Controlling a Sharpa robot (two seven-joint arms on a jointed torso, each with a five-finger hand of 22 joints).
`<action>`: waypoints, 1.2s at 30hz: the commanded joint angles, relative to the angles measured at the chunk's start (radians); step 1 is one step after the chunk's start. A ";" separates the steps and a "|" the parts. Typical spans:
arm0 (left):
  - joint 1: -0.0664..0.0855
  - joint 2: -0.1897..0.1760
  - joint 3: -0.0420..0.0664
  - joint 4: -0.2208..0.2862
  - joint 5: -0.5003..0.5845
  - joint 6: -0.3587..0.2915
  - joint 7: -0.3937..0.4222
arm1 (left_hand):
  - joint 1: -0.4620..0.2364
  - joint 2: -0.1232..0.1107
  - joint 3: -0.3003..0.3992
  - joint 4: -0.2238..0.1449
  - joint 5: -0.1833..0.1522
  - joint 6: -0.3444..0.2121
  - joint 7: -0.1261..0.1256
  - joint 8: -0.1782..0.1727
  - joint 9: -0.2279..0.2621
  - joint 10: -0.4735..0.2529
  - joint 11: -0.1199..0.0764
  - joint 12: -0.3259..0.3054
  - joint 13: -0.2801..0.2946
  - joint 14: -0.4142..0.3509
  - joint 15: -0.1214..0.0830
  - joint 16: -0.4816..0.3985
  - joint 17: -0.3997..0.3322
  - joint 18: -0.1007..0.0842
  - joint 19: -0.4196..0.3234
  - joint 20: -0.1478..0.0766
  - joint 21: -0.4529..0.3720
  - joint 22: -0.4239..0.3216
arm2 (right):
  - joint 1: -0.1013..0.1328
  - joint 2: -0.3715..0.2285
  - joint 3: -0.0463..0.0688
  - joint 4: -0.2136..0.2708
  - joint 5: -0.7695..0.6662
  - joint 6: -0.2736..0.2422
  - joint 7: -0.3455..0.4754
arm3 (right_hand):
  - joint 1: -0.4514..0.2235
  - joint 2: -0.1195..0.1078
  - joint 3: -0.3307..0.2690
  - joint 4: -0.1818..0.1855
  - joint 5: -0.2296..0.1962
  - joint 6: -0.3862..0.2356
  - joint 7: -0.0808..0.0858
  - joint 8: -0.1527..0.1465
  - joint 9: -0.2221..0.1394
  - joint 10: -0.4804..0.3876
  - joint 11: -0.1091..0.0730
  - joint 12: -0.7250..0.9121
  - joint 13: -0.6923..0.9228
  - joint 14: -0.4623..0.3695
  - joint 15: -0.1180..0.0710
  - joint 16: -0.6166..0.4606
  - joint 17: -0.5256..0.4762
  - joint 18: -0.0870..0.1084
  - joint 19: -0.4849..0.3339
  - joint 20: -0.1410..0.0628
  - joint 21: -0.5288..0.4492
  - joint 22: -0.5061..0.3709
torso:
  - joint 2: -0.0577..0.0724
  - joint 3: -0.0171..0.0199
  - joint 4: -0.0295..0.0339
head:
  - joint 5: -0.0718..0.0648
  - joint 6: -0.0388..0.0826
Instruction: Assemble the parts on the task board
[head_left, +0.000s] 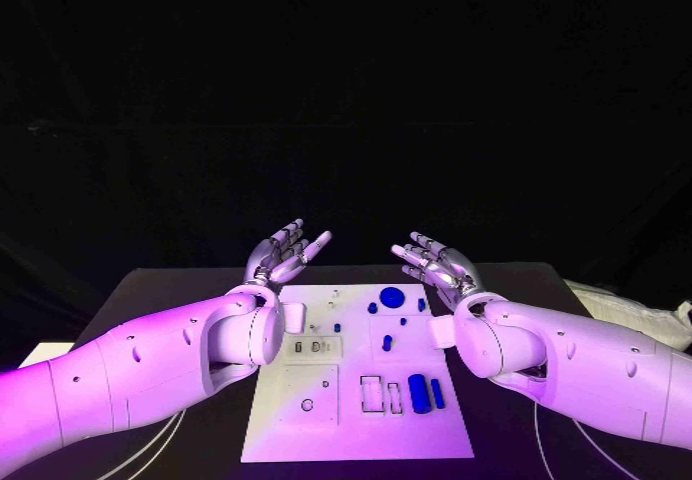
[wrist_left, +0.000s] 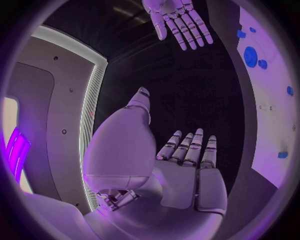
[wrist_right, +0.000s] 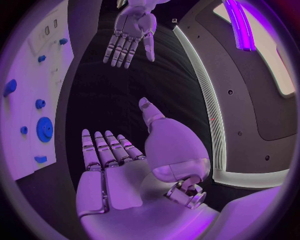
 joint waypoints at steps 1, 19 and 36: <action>0.002 0.003 0.000 -0.003 0.008 0.079 0.022 | 0.069 0.026 0.026 0.010 0.004 0.046 0.096 0.009 0.005 0.043 0.011 0.007 0.005 0.052 0.007 0.014 0.007 0.026 0.026 0.018 0.012 0.007 | 0.001 0.006 0.002 -0.013 -0.123 0.197 -0.084 | 0.110 0.020 0.017 -0.047 0.030 0.145 0.143 0.020 0.014 0.185 0.014 0.026 0.014 0.175 0.011 0.023 0.014 0.042 0.139 0.008 0.029 0.017 | 0.001 -0.0001 0.0000 | 0.000 0.000; 0.007 -0.081 0.000 0.044 0.029 0.133 0.037 | 0.120 0.157 0.025 -0.081 -0.008 0.668 0.070 0.134 0.050 0.800 -0.037 0.147 0.048 0.781 -0.084 0.201 0.099 0.076 0.783 -0.051 0.294 0.114 | 0.033 -0.020 0.005 -0.081 -0.404 0.100 -0.040 | 0.154 0.011 0.139 -0.137 0.024 0.692 0.083 0.042 0.036 0.711 -0.060 0.048 0.027 0.762 -0.075 0.073 0.033 0.126 0.561 -0.017 0.129 0.034 | 0.040 0.0020 0.0046 | -0.010 0.005; 0.013 -0.199 0.010 0.213 0.027 0.193 -0.011 | 0.130 0.167 0.023 -0.093 -0.007 0.762 0.030 0.122 0.045 0.931 -0.086 0.114 0.042 0.982 -0.150 0.262 0.209 0.075 0.944 -0.119 0.365 0.132 | 0.093 -0.048 0.021 -0.064 -0.876 0.173 -0.219 | 0.129 -0.049 0.205 -0.147 -0.002 0.757 0.053 0.042 0.039 0.837 -0.107 0.040 0.031 1.042 -0.164 0.140 0.081 0.125 0.805 -0.120 0.254 0.076 | 0.123 0.0008 0.0187 | -0.035 0.026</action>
